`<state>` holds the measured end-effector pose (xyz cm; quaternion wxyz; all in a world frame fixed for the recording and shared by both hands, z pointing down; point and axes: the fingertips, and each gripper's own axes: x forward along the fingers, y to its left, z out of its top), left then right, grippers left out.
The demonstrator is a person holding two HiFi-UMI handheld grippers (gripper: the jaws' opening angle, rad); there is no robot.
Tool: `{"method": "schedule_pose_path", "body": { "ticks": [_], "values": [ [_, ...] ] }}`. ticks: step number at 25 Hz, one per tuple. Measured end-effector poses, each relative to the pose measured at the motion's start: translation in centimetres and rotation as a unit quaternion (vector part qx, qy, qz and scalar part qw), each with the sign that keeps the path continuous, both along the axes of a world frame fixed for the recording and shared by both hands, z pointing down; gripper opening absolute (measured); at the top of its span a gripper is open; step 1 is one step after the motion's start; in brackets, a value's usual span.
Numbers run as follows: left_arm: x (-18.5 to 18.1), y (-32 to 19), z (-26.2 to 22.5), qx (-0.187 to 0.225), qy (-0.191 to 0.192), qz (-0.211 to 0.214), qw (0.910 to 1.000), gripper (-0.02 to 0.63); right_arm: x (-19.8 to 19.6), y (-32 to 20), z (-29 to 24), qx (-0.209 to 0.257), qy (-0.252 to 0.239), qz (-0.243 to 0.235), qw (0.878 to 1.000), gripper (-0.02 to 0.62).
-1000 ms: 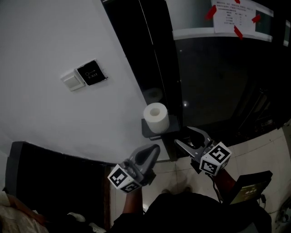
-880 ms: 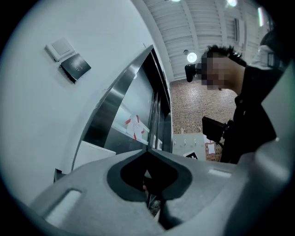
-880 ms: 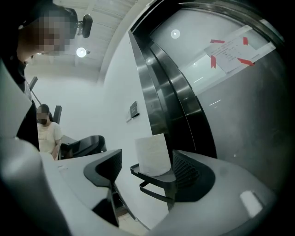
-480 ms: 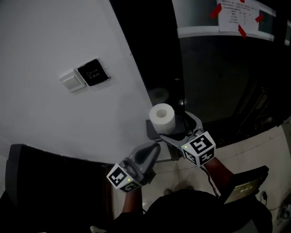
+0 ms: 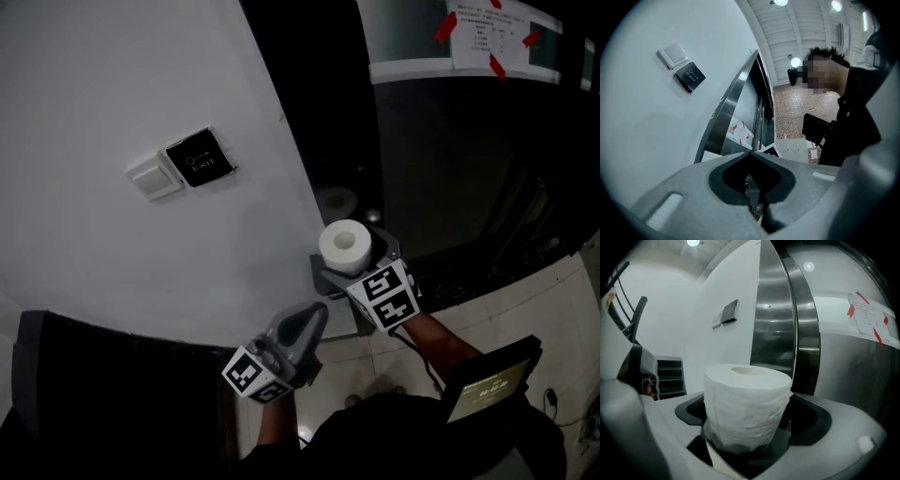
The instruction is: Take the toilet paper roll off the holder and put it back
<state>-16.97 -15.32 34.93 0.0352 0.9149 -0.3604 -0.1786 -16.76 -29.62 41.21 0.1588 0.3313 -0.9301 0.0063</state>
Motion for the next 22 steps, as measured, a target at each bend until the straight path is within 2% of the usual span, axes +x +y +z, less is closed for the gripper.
{"method": "schedule_pose_path", "body": {
  "ticks": [4, 9, 12, 14, 16, 19, 22],
  "values": [
    [-0.2, 0.1, -0.1, 0.004, 0.002, 0.005, 1.0000, 0.000, -0.1, 0.2, -0.2, 0.004, 0.005, -0.008, 1.000, 0.477],
    [0.2, 0.0, -0.3, 0.001, 0.004, 0.010, 0.9999, 0.000, 0.0, 0.8, -0.4, 0.012, -0.002, -0.028, 1.000, 0.466],
    [0.3, -0.1, -0.2, 0.004, -0.001, 0.015, 0.9999, 0.000, 1.0, 1.2, -1.7, 0.027, -0.036, -0.036, 0.998, 0.465],
    [0.5, -0.2, -0.4, 0.006, -0.001, 0.018, 0.9998, 0.000, 2.3, 1.7, -3.4, 0.018, -0.088, -0.042, 0.995, 0.465],
    [0.8, -0.4, -0.6, 0.006, -0.001, 0.021, 0.9998, 0.000, 3.9, 2.6, -5.4, -0.009, -0.172, -0.054, 0.984, 0.465],
    [1.5, -0.9, -0.7, 0.004, -0.006, 0.031, 0.9995, 0.000, 7.0, 4.1, -7.9, -0.051, -0.302, -0.075, 0.949, 0.465],
    [2.3, -1.2, -0.8, 0.005, -0.009, 0.038, 0.9992, 0.000, 10.0, 5.0, -7.7, -0.081, -0.374, -0.080, 0.920, 0.465]
  ]
}}
